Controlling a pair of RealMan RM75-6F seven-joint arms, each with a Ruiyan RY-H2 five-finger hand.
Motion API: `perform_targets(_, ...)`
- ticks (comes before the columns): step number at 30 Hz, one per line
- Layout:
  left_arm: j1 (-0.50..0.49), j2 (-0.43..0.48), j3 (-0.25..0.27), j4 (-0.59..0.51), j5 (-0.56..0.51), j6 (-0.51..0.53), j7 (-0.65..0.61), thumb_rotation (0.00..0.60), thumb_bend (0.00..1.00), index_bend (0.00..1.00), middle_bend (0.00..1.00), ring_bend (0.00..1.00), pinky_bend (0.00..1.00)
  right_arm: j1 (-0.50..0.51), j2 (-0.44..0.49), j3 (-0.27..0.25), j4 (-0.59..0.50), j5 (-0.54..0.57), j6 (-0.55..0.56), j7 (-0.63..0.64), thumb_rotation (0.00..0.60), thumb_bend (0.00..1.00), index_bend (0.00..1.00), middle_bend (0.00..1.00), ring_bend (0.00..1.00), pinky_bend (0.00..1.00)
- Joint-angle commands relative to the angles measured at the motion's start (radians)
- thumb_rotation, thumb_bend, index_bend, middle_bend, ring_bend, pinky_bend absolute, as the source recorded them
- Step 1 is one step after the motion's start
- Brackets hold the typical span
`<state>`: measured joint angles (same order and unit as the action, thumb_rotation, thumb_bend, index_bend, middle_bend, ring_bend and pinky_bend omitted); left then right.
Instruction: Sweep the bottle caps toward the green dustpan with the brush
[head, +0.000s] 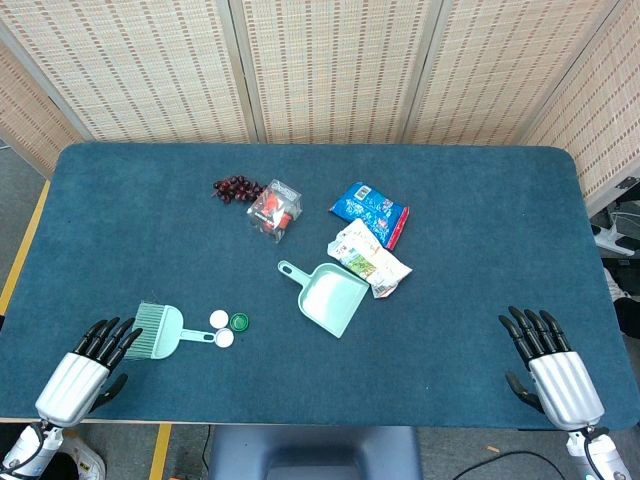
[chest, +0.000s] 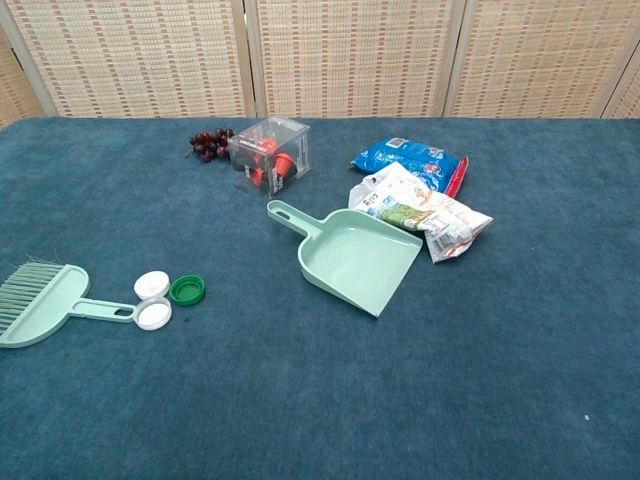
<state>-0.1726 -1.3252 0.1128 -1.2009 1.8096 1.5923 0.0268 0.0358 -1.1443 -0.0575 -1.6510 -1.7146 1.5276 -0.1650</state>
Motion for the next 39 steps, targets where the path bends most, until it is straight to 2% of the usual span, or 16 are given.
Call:
perform_targets(1, -0.001, -0.002, 0.002, -0.001, 0.004, -0.003, 0.000, 0.600, 0.38, 0.00, 0.00, 0.00, 0.13, 0.000, 0.000, 0.000, 0.000, 0.000, -0.001, 0.002, 0.600, 0.28, 0.00, 0.00, 0.00, 0.00)
perform_targets(6, -0.021, -0.012, 0.029, -0.005, 0.044, -0.022, -0.040, 0.600, 0.37, 0.00, 0.00, 0.00, 0.13, -0.004, 0.005, 0.000, -0.003, -0.007, 0.010, 0.009, 0.600, 0.28, 0.00, 0.00, 0.00, 0.00)
perform_targets(9, -0.048, -0.033, 0.039, 0.001, 0.072, -0.048, -0.065, 0.600, 0.37, 0.00, 0.00, 0.03, 0.21, -0.005, 0.007, -0.001, -0.002, -0.013, 0.013, 0.012, 0.600, 0.28, 0.00, 0.00, 0.00, 0.00)
perform_targets(12, -0.082, -0.051, 0.034, -0.010, 0.076, -0.102, -0.046, 0.600, 0.37, 0.02, 0.03, 0.22, 0.41, -0.006, 0.010, 0.001, -0.002, -0.013, 0.017, 0.018, 0.600, 0.28, 0.00, 0.00, 0.00, 0.00)
perform_targets(14, -0.099, -0.063, 0.029, -0.020, 0.078, -0.128, -0.028, 0.600, 0.37, 0.04, 0.07, 0.41, 0.58, -0.006, 0.010, 0.002, -0.001, -0.013, 0.020, 0.021, 0.600, 0.28, 0.00, 0.00, 0.00, 0.00)
perform_targets(16, -0.119, -0.084, 0.023, -0.021, 0.086, -0.139, -0.037, 0.600, 0.37, 0.08, 0.13, 0.55, 0.70, -0.006, 0.011, 0.003, 0.000, -0.012, 0.020, 0.021, 0.600, 0.28, 0.00, 0.00, 0.00, 0.00)
perform_targets(19, -0.143, -0.119, 0.027, 0.002, 0.092, -0.161, -0.080, 0.600, 0.37, 0.14, 0.21, 0.67, 0.80, -0.004, 0.010, 0.004, 0.002, -0.007, 0.010, 0.017, 0.600, 0.28, 0.00, 0.00, 0.00, 0.00)
perform_targets(26, -0.184, -0.178, 0.006, 0.039, 0.049, -0.250, -0.055, 0.600, 0.36, 0.15, 0.20, 0.74, 0.86, 0.004, 0.007, 0.003, 0.003, 0.008, -0.020, 0.006, 0.600, 0.28, 0.00, 0.00, 0.00, 0.00)
perform_targets(30, -0.206, -0.212, -0.033, 0.084, -0.006, -0.306, 0.009, 0.600, 0.36, 0.15, 0.20, 0.76, 0.88, 0.006, 0.010, 0.006, 0.001, 0.018, -0.027, 0.004, 0.600, 0.28, 0.00, 0.00, 0.00, 0.00)
perform_targets(33, -0.212, -0.234, -0.057, 0.116, -0.031, -0.308, 0.052, 0.600, 0.36, 0.17, 0.19, 0.77, 0.89, 0.006, 0.012, 0.010, 0.001, 0.026, -0.029, 0.004, 0.600, 0.28, 0.00, 0.00, 0.00, 0.00)
perform_targets(39, -0.217, -0.251, -0.073, 0.164, -0.082, -0.339, 0.099, 0.600, 0.36, 0.24, 0.27, 0.78, 0.90, 0.010, 0.013, 0.010, -0.001, 0.037, -0.044, 0.002, 0.600, 0.28, 0.00, 0.00, 0.00, 0.00)
